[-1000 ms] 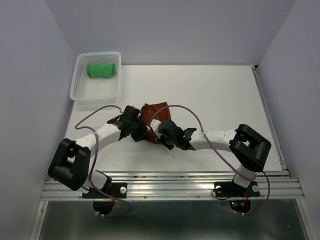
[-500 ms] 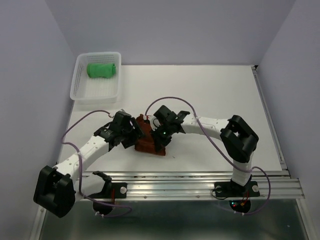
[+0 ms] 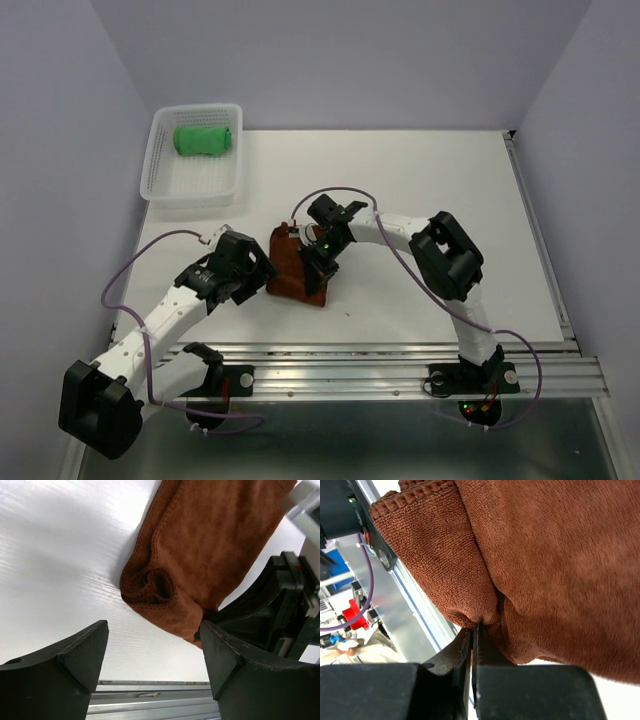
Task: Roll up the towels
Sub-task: Roll the towel
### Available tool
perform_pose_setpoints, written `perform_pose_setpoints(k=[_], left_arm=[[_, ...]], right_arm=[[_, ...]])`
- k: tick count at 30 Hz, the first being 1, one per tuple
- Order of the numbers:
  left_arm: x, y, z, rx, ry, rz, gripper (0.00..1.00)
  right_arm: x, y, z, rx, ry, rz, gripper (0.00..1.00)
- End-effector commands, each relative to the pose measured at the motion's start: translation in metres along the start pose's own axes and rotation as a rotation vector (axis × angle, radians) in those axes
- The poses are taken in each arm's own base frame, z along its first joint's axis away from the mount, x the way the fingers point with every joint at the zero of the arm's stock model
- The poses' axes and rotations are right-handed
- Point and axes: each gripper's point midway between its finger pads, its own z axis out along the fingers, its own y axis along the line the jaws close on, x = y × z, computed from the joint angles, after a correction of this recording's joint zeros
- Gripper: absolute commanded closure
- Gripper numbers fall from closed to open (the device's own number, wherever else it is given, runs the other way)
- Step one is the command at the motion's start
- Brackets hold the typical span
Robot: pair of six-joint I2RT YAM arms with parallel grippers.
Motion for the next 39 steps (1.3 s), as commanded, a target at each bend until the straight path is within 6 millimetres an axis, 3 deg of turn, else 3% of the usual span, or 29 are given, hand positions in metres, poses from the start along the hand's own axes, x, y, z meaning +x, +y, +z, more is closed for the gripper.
perform_pose_setpoints(k=[1,6,12,16,22,24,27,28,30,31,32,33,34,35,37,38,39], left_arm=[[0.005,-0.002,0.005,0.033,0.013,-0.005,0.15],[0.014,0.006,0.018,0.018,0.04,-0.007,0.16],[0.009,-0.002,0.031,0.051,0.018,-0.014,0.15],[0.012,0.008,0.047,-0.007,0.034,-0.011,0.17],[0.012,0.018,0.062,-0.048,0.033,-0.035,0.34],[0.011,0.02,0.065,-0.063,0.029,-0.04,0.42],[0.005,0.022,0.068,-0.085,0.004,-0.06,0.63],[0.004,0.024,0.068,-0.092,0.002,-0.07,0.76],[-0.001,0.022,0.068,-0.097,-0.012,-0.071,0.84],[-0.002,0.024,0.068,-0.109,-0.014,-0.075,0.94],[-0.002,0.025,0.069,-0.117,-0.012,-0.074,1.0],[-0.003,0.026,0.069,-0.121,-0.012,-0.073,1.0],[-0.002,0.024,0.069,-0.116,-0.001,-0.069,1.0],[-0.001,0.025,0.07,-0.122,0.012,-0.066,1.0],[0.003,0.02,0.068,-0.107,0.052,-0.057,1.0],[0.004,0.017,0.067,-0.097,0.065,-0.06,1.0],[0.009,0.014,0.064,-0.081,0.097,-0.059,1.0]], right_arm=[[-0.014,0.005,-0.002,-0.024,0.016,-0.029,0.99],[-0.026,0.001,0.001,-0.037,0.019,-0.011,0.99],[-0.025,-0.011,0.012,-0.028,0.059,0.03,0.99],[-0.03,-0.013,0.01,-0.035,0.051,0.031,0.99],[-0.028,-0.015,0.012,-0.037,0.057,0.039,0.99],[-0.027,-0.018,0.014,-0.029,0.06,0.046,0.99],[-0.031,-0.015,0.011,-0.034,0.049,0.015,0.99],[-0.034,-0.012,0.006,-0.024,0.031,-0.01,0.89],[-0.039,-0.012,-0.002,0.015,-0.004,-0.079,0.77],[-0.042,-0.011,-0.007,0.036,-0.029,-0.115,0.69],[-0.051,-0.01,-0.012,0.061,-0.078,-0.17,0.55],[-0.059,0.007,-0.03,0.063,-0.14,-0.26,0.48],[-0.053,0.007,-0.032,0.065,-0.155,-0.287,0.45],[-0.065,0.015,-0.039,0.065,-0.226,-0.365,0.39],[-0.051,0.038,-0.041,0.091,-0.283,-0.483,0.32],[-0.061,0.053,-0.036,0.156,-0.357,-0.617,0.27],[-0.061,0.07,-0.048,0.191,-0.424,-0.697,0.26]])
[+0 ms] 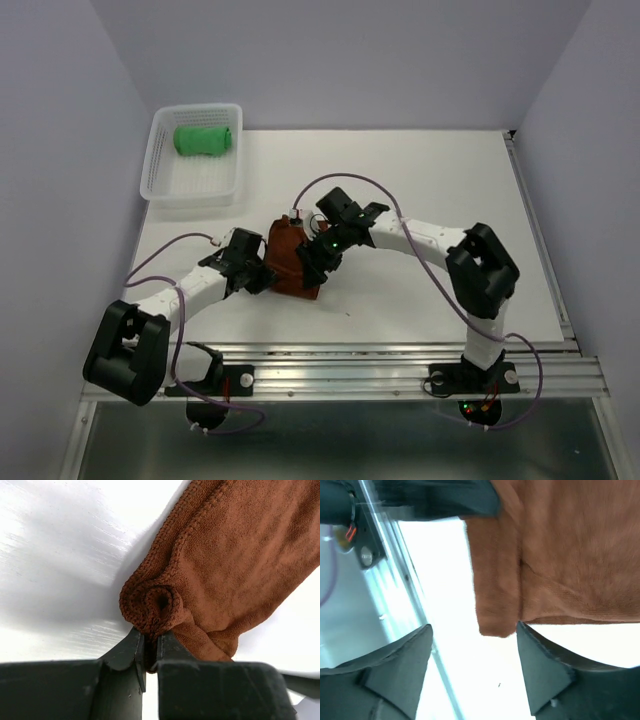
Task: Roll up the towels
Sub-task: Roll the towel
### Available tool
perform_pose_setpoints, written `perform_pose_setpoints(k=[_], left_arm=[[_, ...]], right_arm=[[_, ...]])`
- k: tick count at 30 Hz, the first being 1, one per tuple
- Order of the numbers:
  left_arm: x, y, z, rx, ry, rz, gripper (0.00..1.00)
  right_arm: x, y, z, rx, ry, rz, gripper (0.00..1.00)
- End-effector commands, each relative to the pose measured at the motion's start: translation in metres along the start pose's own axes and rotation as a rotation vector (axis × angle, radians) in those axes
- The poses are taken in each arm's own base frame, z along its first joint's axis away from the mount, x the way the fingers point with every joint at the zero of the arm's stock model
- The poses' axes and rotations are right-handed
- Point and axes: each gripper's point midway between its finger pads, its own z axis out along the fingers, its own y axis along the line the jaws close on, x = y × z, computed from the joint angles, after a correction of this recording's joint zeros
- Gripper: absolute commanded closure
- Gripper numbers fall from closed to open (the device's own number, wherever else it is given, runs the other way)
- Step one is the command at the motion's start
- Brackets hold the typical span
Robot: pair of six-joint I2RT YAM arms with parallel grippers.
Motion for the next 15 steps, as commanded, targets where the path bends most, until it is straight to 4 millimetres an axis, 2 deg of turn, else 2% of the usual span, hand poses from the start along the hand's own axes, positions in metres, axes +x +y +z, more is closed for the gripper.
perform_pose_setpoints(k=[1,2,3,6,10,11,15], left_arm=[[0.002,-0.002,-0.006,-0.006,0.045,0.018,1.0],[0.002,-0.004,-0.008,0.001,0.054,0.016,1.0],[0.004,-0.008,-0.011,0.016,0.072,0.018,1.0],[0.006,-0.008,-0.016,0.01,0.102,0.025,1.0],[0.013,-0.004,-0.021,-0.022,0.154,0.027,1.0],[0.014,-0.002,-0.02,-0.037,0.164,0.028,1.0],[0.018,0.003,-0.019,-0.068,0.196,0.023,1.0]], right_arm=[[-0.041,0.03,-0.01,0.21,-0.277,-0.434,0.25],[-0.04,0.035,-0.011,0.228,-0.305,-0.468,0.24],[-0.05,0.04,-0.015,0.244,-0.369,-0.513,0.24],[-0.045,0.041,-0.019,0.302,-0.417,-0.559,0.24],[-0.033,0.047,0.0,0.369,-0.386,-0.655,0.24],[-0.03,0.043,0.008,0.425,-0.366,-0.662,0.24],[-0.031,0.034,0.015,0.537,-0.347,-0.674,0.25]])
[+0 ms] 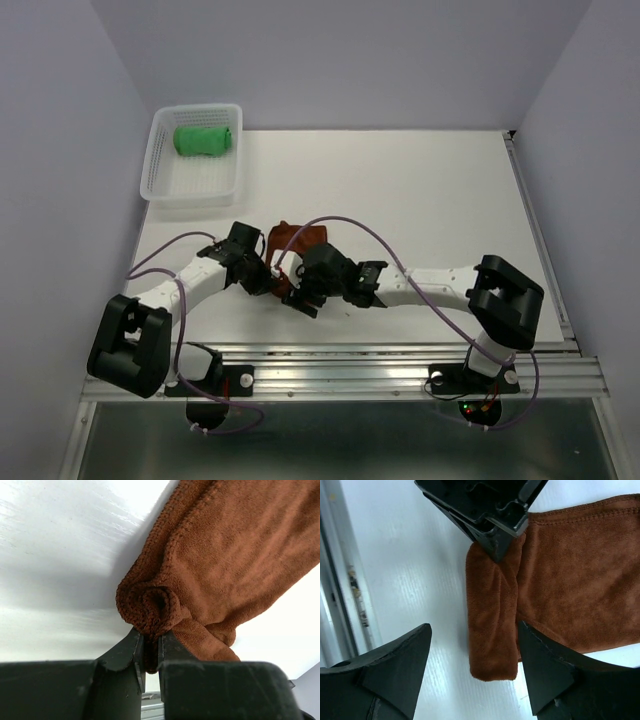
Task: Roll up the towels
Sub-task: Roll the towel
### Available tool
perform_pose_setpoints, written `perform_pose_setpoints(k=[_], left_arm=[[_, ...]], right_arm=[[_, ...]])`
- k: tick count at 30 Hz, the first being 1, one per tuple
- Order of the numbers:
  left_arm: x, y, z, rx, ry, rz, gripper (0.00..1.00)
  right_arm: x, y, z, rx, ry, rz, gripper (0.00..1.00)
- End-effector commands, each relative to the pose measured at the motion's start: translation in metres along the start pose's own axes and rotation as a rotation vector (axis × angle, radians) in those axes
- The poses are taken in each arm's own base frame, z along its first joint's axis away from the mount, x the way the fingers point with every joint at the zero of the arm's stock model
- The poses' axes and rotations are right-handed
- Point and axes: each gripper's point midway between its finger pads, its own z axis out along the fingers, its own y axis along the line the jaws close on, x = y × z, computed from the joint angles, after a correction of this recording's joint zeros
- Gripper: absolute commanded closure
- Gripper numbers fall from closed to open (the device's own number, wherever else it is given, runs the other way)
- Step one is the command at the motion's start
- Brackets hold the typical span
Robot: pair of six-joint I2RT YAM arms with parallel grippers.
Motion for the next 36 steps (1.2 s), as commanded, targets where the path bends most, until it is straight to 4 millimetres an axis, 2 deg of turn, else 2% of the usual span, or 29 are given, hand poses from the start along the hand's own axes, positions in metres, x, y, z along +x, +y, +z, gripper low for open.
perform_pose_setpoints(k=[1,3,5,8,16,18,21,23,24,25,27,28,29,30,32,34,36], left_arm=[[0.007,0.005,-0.005,-0.041,0.059,0.003,1.0],[0.009,0.007,-0.003,-0.045,0.072,-0.003,1.0],[0.01,0.009,-0.002,-0.051,0.081,-0.004,1.0],[0.012,0.013,0.0,-0.074,0.1,-0.013,1.0],[0.01,0.011,0.0,-0.082,0.112,-0.021,1.0],[0.009,0.009,0.0,-0.079,0.114,-0.021,1.0],[0.009,0.009,-0.001,-0.08,0.117,-0.018,1.0],[0.006,0.007,-0.004,-0.077,0.104,-0.019,1.0],[0.005,0.006,-0.006,-0.073,0.098,-0.02,1.0],[0.0,0.001,-0.01,-0.057,0.076,-0.016,0.85],[-0.004,-0.004,-0.016,-0.032,0.049,-0.015,0.69],[-0.008,-0.006,-0.02,-0.025,0.023,-0.014,0.51],[-0.011,-0.01,-0.028,-0.002,-0.002,-0.017,0.45],[-0.017,-0.008,-0.031,-0.012,-0.037,-0.018,0.41],[-0.022,-0.008,-0.043,-0.009,-0.075,-0.027,0.26],[-0.026,-0.003,-0.047,-0.034,-0.105,-0.033,0.03],[-0.028,-0.003,-0.051,-0.031,-0.117,-0.026,0.02]], right_arm=[[-0.015,-0.023,0.007,0.194,-0.038,-0.104,0.25],[-0.009,-0.029,0.009,0.232,-0.026,-0.108,0.25],[-0.004,-0.028,0.013,0.239,-0.006,-0.115,0.25],[0.02,-0.024,0.019,0.239,0.072,-0.121,0.27],[0.047,-0.024,0.025,0.264,0.133,-0.127,0.32],[0.05,-0.022,0.027,0.255,0.136,-0.116,0.42],[0.049,-0.024,0.028,0.269,0.129,-0.098,0.76],[0.045,-0.022,0.027,0.269,0.111,-0.061,0.84],[0.044,-0.02,0.028,0.264,0.11,-0.042,0.94],[0.04,-0.018,0.028,0.258,0.103,-0.009,0.96],[0.043,-0.013,0.027,0.219,0.124,0.036,0.99],[0.041,-0.012,0.03,0.207,0.117,0.095,0.99],[0.045,-0.017,0.028,0.195,0.137,0.141,0.99],[0.05,-0.011,0.028,0.145,0.158,0.18,0.99],[0.053,-0.008,0.027,0.067,0.172,0.303,0.99],[0.051,-0.007,0.026,0.016,0.165,0.396,0.99],[0.047,-0.006,0.023,-0.081,0.15,0.501,0.99]])
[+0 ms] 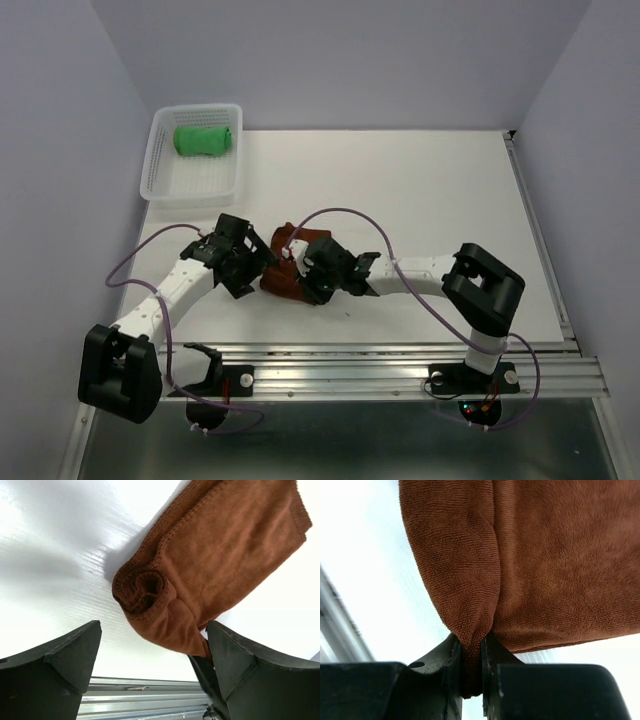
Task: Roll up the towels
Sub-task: Roll the towel
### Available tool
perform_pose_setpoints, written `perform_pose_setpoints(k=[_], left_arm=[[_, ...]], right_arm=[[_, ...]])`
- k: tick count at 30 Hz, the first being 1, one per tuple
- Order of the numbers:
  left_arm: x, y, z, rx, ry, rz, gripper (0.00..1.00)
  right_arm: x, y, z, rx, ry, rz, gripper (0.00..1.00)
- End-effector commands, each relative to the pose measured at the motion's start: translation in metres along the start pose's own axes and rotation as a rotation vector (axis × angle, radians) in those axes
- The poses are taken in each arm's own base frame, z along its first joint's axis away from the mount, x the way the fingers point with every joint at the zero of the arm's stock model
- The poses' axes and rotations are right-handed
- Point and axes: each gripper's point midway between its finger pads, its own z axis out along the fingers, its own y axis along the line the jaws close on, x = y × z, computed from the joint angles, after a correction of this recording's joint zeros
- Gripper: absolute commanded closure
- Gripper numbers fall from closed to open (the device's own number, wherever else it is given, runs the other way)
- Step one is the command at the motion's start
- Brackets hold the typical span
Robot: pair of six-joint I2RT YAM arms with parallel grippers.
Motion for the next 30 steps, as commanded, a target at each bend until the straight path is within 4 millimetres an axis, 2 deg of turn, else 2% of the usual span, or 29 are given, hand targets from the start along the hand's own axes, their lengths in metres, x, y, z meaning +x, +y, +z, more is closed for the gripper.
perform_pose_setpoints(k=[1,3,4,7,12,13,14,19,22,30], left_arm=[[-0.01,0.001,-0.014,-0.021,-0.056,0.003,0.02],[-0.011,0.0,-0.015,-0.004,-0.065,0.006,0.01],[-0.01,-0.002,-0.013,0.015,-0.065,0.003,0.01],[-0.009,-0.011,-0.014,0.081,-0.069,0.02,0.01],[-0.004,-0.021,-0.007,0.145,-0.052,0.047,0.01],[-0.002,-0.026,-0.005,0.175,-0.05,0.063,0.01],[-0.001,-0.028,-0.004,0.186,-0.049,0.064,0.01],[0.0,-0.039,0.001,0.24,-0.054,0.085,0.01],[-0.005,-0.047,0.004,0.273,-0.079,0.1,0.01],[-0.002,-0.044,0.025,0.244,-0.052,0.112,0.08]], right_arm=[[-0.01,0.015,-0.007,-0.255,0.026,0.264,0.99],[-0.012,0.016,-0.012,-0.322,0.034,0.348,0.99],[-0.008,0.01,-0.011,-0.334,0.044,0.39,0.99],[-0.004,0.007,-0.013,-0.4,0.049,0.484,0.99],[-0.008,0.0,-0.016,-0.538,0.074,0.664,0.99],[-0.013,-0.008,-0.014,-0.55,0.058,0.72,0.99],[-0.013,-0.009,-0.016,-0.575,0.066,0.749,0.99],[-0.012,-0.024,-0.016,-0.591,0.09,0.869,0.99],[-0.008,-0.024,-0.012,-0.615,0.123,0.944,0.99],[-0.006,-0.044,-0.009,-0.58,0.126,1.046,0.99]])
